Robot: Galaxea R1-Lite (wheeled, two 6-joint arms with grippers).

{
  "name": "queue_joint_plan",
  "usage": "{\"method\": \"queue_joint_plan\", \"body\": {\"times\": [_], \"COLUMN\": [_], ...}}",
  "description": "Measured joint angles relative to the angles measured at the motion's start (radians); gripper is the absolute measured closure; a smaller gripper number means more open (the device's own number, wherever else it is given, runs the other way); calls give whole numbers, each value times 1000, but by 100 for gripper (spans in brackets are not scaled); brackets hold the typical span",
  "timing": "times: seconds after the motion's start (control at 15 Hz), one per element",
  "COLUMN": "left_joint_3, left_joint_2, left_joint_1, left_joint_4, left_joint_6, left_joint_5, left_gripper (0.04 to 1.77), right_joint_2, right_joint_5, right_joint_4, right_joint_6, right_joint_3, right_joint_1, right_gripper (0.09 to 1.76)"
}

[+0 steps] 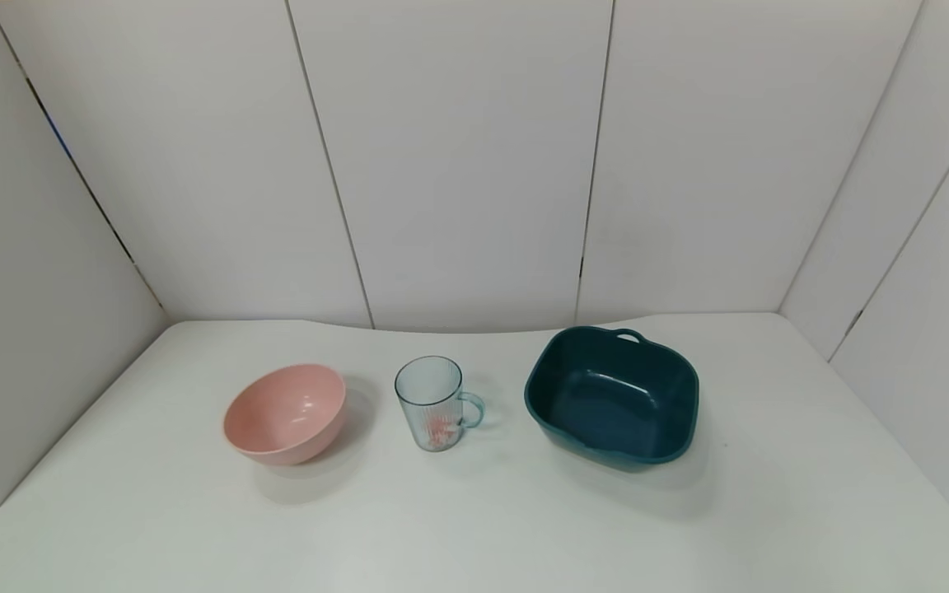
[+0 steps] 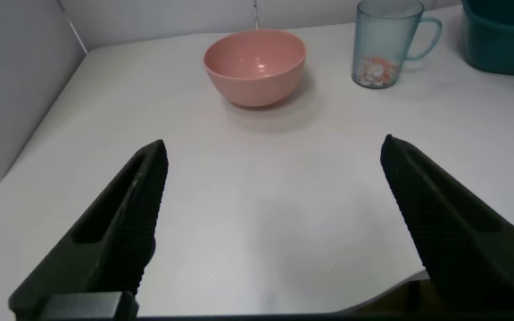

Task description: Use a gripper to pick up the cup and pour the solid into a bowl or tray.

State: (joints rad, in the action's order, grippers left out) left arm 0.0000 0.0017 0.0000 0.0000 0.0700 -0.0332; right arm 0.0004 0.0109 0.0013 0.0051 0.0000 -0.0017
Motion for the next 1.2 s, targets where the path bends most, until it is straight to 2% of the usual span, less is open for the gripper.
{"method": "queue_joint_plan", "body": {"times": [0.33,0.67,0.93,1.2], "left_joint_3": [-8,-93,-189,-310], "left_joint_2": [0,25,131,302], "left_joint_1": [0,0,-5,-62], "left_joint_4": [5,10,7,0], "left_joint_6": [-9,-10,-7,2], "left_joint_5": [1,-7,-12,-15], "left_gripper": [9,9,9,9], "right_joint_2": [0,0,0,0], "right_joint_5": [0,0,0,0], "right_joint_4": [0,0,0,0], "right_joint_6": [0,0,0,-1], "right_joint_3": [0,0,0,0], "right_joint_1": [0,0,0,0], "right_gripper": [14,14,14,14]}}
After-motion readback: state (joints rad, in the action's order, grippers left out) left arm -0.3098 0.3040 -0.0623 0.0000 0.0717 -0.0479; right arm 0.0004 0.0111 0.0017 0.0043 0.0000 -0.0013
